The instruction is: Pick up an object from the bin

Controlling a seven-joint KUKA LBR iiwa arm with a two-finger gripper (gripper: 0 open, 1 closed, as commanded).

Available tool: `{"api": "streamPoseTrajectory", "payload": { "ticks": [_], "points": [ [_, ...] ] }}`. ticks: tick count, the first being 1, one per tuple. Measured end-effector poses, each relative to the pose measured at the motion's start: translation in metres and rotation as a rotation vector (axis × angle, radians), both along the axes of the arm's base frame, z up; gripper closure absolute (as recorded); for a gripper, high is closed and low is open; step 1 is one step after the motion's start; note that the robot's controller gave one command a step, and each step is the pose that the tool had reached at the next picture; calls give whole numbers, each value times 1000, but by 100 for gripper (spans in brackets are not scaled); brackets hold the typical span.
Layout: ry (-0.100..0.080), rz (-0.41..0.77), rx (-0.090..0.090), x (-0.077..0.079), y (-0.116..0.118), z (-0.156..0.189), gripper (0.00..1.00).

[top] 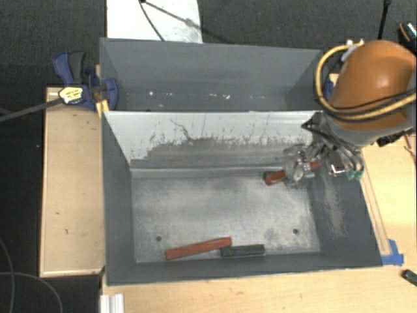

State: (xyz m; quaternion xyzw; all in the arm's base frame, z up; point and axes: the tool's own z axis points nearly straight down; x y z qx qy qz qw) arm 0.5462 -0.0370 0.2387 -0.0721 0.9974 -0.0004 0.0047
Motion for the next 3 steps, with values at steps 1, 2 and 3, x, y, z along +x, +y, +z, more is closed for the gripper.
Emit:
{"api": "streamPoseTrajectory", "payload": {
  "ticks": [1, 2, 3],
  "points": [
    [9, -137, 2, 17, 23, -33, 100],
    [7, -137, 1, 17, 23, -32, 0],
    [13, 117, 1, 27, 38, -156, 0]
  ]
}}
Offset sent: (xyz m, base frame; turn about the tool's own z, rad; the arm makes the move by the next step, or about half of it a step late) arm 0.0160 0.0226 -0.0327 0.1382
